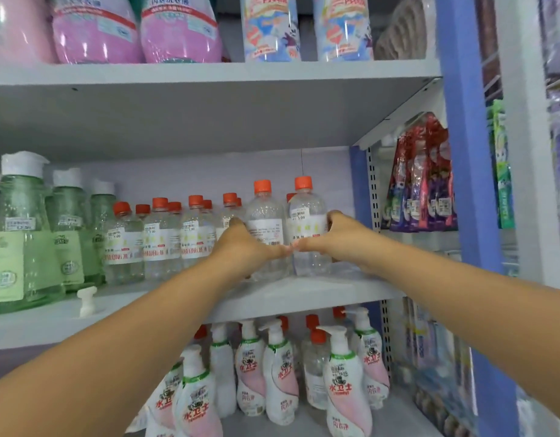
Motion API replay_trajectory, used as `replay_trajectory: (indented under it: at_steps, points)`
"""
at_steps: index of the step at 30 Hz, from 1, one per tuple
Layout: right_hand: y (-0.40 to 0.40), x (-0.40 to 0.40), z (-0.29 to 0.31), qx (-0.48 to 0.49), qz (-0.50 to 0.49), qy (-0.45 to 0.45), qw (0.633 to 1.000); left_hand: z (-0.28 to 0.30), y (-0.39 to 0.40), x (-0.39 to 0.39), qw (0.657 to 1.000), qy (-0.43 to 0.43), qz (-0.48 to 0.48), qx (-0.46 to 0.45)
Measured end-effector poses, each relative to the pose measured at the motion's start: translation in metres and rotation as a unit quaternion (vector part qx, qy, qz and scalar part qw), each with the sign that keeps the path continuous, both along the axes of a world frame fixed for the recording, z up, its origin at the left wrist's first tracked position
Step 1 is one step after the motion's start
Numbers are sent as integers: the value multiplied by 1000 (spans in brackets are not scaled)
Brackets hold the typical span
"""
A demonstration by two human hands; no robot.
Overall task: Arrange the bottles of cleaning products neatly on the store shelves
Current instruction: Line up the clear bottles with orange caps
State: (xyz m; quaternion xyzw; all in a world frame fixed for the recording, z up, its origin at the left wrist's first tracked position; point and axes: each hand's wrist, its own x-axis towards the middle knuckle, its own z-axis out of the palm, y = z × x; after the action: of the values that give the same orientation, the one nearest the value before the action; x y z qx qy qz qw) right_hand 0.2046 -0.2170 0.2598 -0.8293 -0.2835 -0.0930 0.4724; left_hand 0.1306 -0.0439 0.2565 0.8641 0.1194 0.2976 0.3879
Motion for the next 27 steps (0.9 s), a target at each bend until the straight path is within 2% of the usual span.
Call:
replay_trajectory:
  at_steps: [5, 7, 10, 14, 21, 24, 27]
  points:
    - [6, 18, 9, -99, 26, 25, 994, 2, 18, 4, 995, 86, -48, 10]
    - [2, 24, 13, -110, 41, 47, 992, 0, 30, 1, 994, 88, -65, 2]
    - [1, 34, 21, -138, 64, 63, 986, -2, 33, 1, 995, 85, -53, 15]
    - [10, 53, 36, -194, 68, 85, 975, -1, 17, 21, 995, 92, 8, 37]
    - [24, 87, 27, -173, 69, 86, 979, 0, 27, 28, 997, 71, -22, -7]
    - [26, 94, 31, -182, 71, 89, 977, 4, 21, 38, 996, 74, 6, 41]
    - [28, 100, 28, -177, 65, 81, 979, 10, 14, 52, 982, 128, 58, 126]
